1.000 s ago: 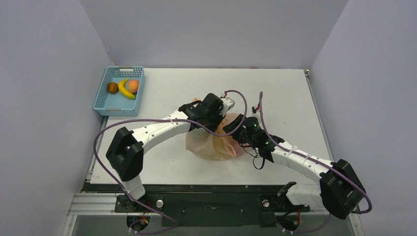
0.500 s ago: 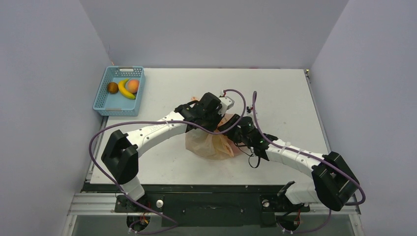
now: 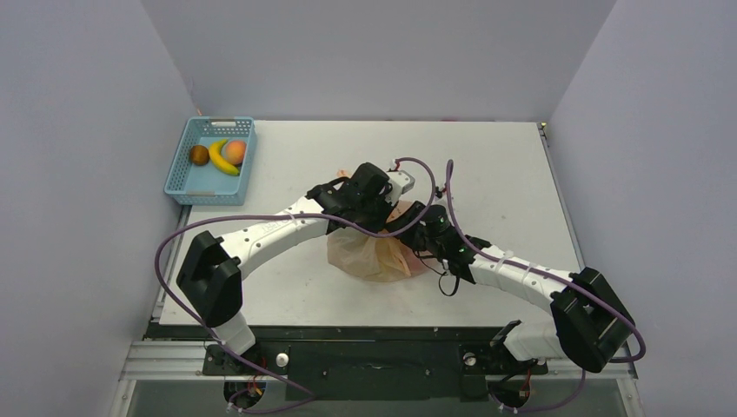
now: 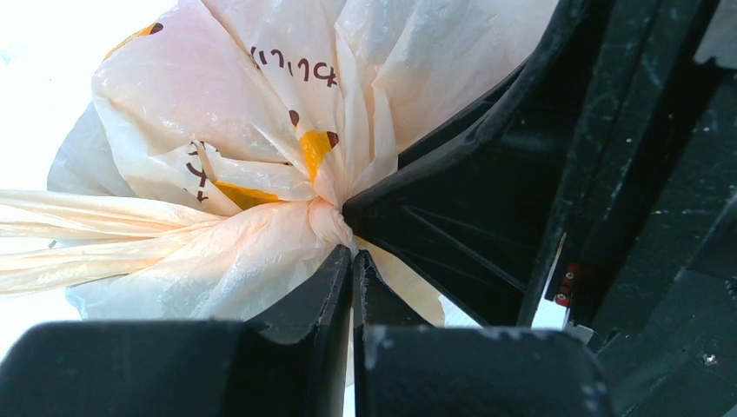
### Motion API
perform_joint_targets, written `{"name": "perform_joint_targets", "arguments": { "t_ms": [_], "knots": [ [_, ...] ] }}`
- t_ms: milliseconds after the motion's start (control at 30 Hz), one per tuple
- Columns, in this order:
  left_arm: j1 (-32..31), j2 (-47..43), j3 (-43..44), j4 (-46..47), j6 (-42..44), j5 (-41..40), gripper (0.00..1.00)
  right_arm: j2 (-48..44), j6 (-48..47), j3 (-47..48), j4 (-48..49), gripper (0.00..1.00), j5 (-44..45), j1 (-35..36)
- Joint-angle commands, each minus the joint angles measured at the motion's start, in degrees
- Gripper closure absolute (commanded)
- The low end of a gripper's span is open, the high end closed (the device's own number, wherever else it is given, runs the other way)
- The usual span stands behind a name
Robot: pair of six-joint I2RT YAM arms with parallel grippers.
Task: Take the fake fruits out of the plastic bag
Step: Untie the plastic bag at the center of the board.
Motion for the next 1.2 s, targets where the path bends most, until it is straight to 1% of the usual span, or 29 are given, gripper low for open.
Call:
{"name": "perform_joint_targets", "arguments": {
  "t_ms": [0, 33, 67, 100, 200, 233, 400, 467, 667, 700, 800, 933, 1000, 1067, 1167],
  "knots": [
    [-0.6, -2.7, 0.1, 2.8, 1.8, 3.8, 1.0, 0.0, -1.6, 3.0, 3.4, 0.73, -0.3, -0.2],
    [-0.6, -2.7, 0.1, 2.8, 1.8, 3.7, 1.0, -0.2, -1.8, 2.9, 3.4, 0.75, -0.3, -0.2],
    [-0.6, -2.7, 0.2, 2.7, 1.7, 3.7, 1.0, -0.2, -2.2, 2.9, 3.6, 0.81, -0.3, -0.2],
    [-0.6, -2.7, 0.3, 2.7, 1.7, 3.6, 1.0, -0.4, -2.3, 2.7, 3.7, 0.84, -0.2, -0.2],
    [-0.6, -2.6, 0.3, 2.7, 1.6, 2.8, 1.0, -0.5, -2.5, 2.5, 4.0, 0.97, -0.8, -0.2],
    [-0.6, -2.6, 0.3, 2.5, 1.6, 2.1, 1.0, -0.6, -2.8, 2.5, 3.9, 1.0, -0.9, -0.2],
    [-0.6, -2.6, 0.8, 2.1, 0.9, -0.6, 1.0, -2.2, -3.6, 1.8, 2.4, 1.0, 1.0, -0.2],
    [-0.5, -3.3, 0.5, 2.6, 0.6, -2.8, 1.0, -3.6, -3.6, 1.3, 0.7, 1.0, 3.4, -0.2],
    [1.2, -3.7, 0.5, 2.6, -0.5, -6.5, 1.0, -9.3, -3.8, -0.4, -4.8, 1.0, 13.3, -0.2],
    [1.4, -3.7, 0.5, 2.5, -0.8, -6.7, 1.0, -10.8, -3.4, -0.6, -7.6, 1.0, 14.6, -0.5],
    [3.2, -4.0, 0.7, 2.2, -1.4, -7.1, 1.0, -15.2, -2.3, -2.1, -12.1, 1.0, 20.1, -1.6],
    [6.2, -5.0, 0.6, 2.4, -2.8, -6.1, 1.0, -22.3, -2.9, -4.7, -16.7, 1.0, 24.6, -4.9],
    [7.7, -5.4, 0.5, 2.6, -3.4, -5.3, 1.0, -25.7, -4.0, -5.8, -18.4, 1.0, 25.0, -7.6],
    [8.8, -5.7, 0.5, 2.6, -3.7, -4.7, 1.0, -28.6, -6.1, -6.4, -21.0, 1.0, 24.9, -12.1],
    [10.0, -6.6, 0.3, 2.9, -3.8, -4.4, 1.0, -31.3, -8.0, -6.7, -23.4, 1.0, 23.4, -17.2]
  ]
}}
